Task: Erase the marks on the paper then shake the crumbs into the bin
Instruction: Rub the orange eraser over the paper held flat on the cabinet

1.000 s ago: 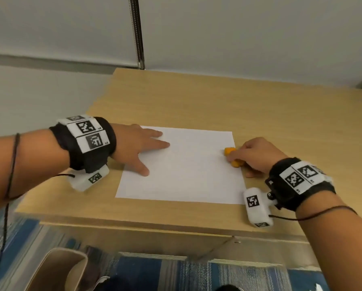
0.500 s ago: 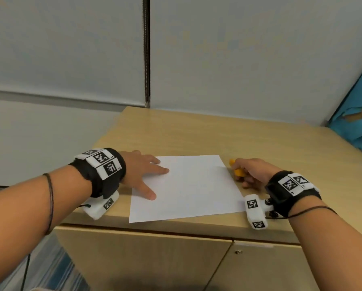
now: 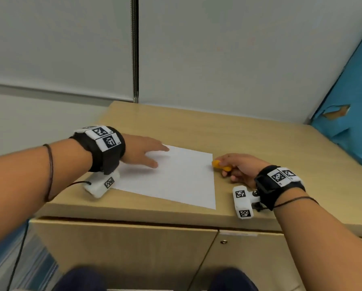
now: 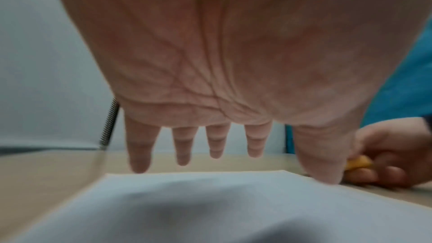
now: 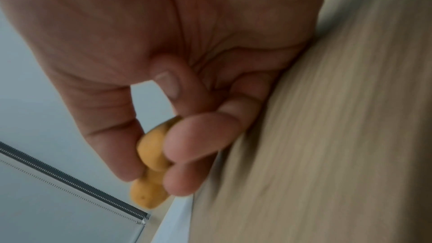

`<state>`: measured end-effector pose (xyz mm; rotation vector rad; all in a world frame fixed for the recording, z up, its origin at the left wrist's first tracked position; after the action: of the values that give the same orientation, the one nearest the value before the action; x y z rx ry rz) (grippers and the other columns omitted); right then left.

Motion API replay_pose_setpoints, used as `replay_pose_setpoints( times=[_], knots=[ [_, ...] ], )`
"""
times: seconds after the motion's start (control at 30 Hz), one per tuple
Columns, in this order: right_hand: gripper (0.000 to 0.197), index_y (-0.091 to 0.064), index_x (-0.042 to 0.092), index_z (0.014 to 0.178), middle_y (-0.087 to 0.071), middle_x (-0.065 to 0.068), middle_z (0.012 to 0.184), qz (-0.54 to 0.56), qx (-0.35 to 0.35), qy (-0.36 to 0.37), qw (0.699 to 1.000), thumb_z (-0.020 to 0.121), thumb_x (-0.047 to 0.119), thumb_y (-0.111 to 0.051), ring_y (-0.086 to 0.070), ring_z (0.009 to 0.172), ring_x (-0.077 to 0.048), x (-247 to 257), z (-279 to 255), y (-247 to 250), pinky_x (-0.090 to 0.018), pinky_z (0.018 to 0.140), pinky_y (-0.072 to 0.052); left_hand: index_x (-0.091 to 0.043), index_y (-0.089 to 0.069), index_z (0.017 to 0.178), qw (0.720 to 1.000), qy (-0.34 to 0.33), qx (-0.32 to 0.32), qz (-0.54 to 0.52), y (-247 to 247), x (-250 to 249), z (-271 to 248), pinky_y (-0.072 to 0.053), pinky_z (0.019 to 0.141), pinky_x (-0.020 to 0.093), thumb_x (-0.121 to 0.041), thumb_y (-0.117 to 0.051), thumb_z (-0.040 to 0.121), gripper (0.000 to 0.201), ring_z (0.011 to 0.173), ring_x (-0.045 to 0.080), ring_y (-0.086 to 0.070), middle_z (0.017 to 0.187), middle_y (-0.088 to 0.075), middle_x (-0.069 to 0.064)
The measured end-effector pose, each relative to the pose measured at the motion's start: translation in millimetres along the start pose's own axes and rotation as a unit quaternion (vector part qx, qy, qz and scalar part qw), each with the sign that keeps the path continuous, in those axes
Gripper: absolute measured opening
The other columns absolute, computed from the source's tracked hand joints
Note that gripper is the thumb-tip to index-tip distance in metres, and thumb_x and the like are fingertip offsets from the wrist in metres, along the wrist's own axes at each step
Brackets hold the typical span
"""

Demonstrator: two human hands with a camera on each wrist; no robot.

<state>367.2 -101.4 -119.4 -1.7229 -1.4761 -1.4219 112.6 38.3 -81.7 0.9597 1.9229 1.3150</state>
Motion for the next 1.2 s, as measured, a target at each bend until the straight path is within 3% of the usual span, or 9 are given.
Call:
replay_pose_setpoints(
  times=[0.17,0.27,0.37,0.43,0.6,0.77,0.93,1.1,1.2],
  knots=[
    [0.023,-0.070,0.010,0.115,-0.062,-0.011,0.071,0.037,0.005,0.008,0.999,0.094,0.014,-0.060,-0.044,0.045,-0.009,1.8,-13.3,0.7,-0.018,0.041,-0.047,-0.052,-0.002,0.155,0.994,-0.049,0.086,0.039,-22.9,-79.4,4.8,-0.001,0.121,0.049,-0.071,-0.038,0.094,0.073,0.155,0.027,-0.002,0.168,0.010,-0.006],
    [0.024,-0.069,0.007,0.114,-0.061,-0.011,0.068,0.032,-0.009,0.011,0.999,0.093,0.013,-0.061,-0.047,0.049,-0.013,3.0,-13.8,0.8,-0.019,0.041,-0.048,-0.048,-0.037,0.147,0.992,-0.063,0.110,-0.008,-17.3,-78.7,5.1,-0.008,0.120,0.048,-0.070,-0.046,0.092,0.060,0.153,0.022,-0.013,0.166,-0.014,-0.008],
    [0.018,-0.071,0.010,0.107,-0.060,-0.011,0.069,0.018,0.001,0.014,1.000,0.092,0.013,-0.062,-0.046,0.051,-0.014,4.7,-8.8,-2.5,-0.019,0.041,-0.047,-0.042,-0.061,0.113,0.989,-0.079,0.108,-0.057,-6.8,-60.4,8.8,-0.017,0.118,0.040,-0.075,-0.057,0.082,0.045,0.141,0.011,-0.030,0.149,-0.033,-0.017],
    [0.017,-0.071,0.009,0.107,-0.060,-0.010,0.068,0.013,0.022,0.012,1.000,0.092,0.014,-0.065,-0.043,0.048,-0.013,2.8,-1.9,-4.9,-0.020,0.040,-0.047,-0.045,-0.056,0.112,0.990,-0.087,0.105,-0.039,-7.9,-51.8,19.7,-0.022,0.117,0.043,-0.080,-0.059,0.071,0.054,0.133,0.011,-0.036,0.140,-0.034,-0.020],
    [0.023,-0.068,0.004,0.110,-0.061,-0.009,0.065,-0.008,0.056,0.015,0.998,0.090,0.015,-0.070,-0.039,0.041,-0.010,-2.1,11.1,-10.2,-0.020,0.042,-0.047,-0.046,-0.012,0.156,0.991,-0.082,0.096,0.052,-17.7,-52.2,48.6,-0.027,0.112,0.051,-0.070,-0.064,0.082,0.093,0.135,0.022,-0.024,0.146,-0.025,-0.008],
    [0.023,-0.066,0.006,0.112,-0.061,-0.011,0.072,-0.012,0.074,0.029,0.997,0.090,0.014,-0.070,-0.048,0.047,-0.014,7.5,7.5,-14.6,-0.027,0.055,-0.053,-0.056,-0.006,0.153,0.989,-0.059,0.105,0.089,-10.4,-54.1,55.8,-0.027,0.112,0.058,-0.072,-0.076,0.068,0.111,0.143,0.027,-0.015,0.155,-0.011,-0.009],
    [0.028,-0.063,0.007,0.114,-0.061,-0.009,0.076,-0.101,0.082,0.045,0.990,0.090,0.019,-0.071,-0.056,0.055,-0.015,24.8,10.9,-23.9,-0.027,0.052,-0.055,-0.052,0.003,0.154,0.983,-0.058,0.129,0.116,-4.2,-51.5,59.4,-0.017,0.118,0.060,-0.065,-0.084,0.062,0.128,0.152,0.024,0.000,0.162,0.009,-0.019],
    [0.030,-0.059,0.008,0.117,-0.062,-0.007,0.074,-0.156,0.093,0.035,0.983,0.091,0.018,-0.071,-0.059,0.055,-0.015,35.3,24.9,-35.4,-0.027,0.051,-0.055,-0.045,0.000,0.157,0.990,-0.073,0.081,0.089,-3.9,-50.1,69.7,-0.021,0.115,0.049,-0.077,-0.061,0.078,0.105,0.144,0.028,-0.013,0.157,-0.007,-0.011],
    [0.031,-0.057,0.009,0.116,-0.062,-0.006,0.075,-0.195,0.107,0.036,0.974,0.090,0.018,-0.072,-0.058,0.055,-0.015,39.1,32.0,-43.3,-0.027,0.050,-0.054,-0.049,-0.001,0.155,0.990,-0.080,0.060,0.103,-8.4,-54.0,77.0,-0.023,0.108,0.049,-0.081,-0.054,0.075,0.101,0.140,0.032,-0.014,0.155,-0.009,-0.005]
  ],
)
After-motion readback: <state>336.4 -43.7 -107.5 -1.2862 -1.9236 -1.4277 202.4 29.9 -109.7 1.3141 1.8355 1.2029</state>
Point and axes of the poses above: each hand's wrist, its own z-axis towards the middle knuckle, its own y-axis out of the back of the hand, x = y × z, the point moved 7 cm from there along z, towards the middle knuckle
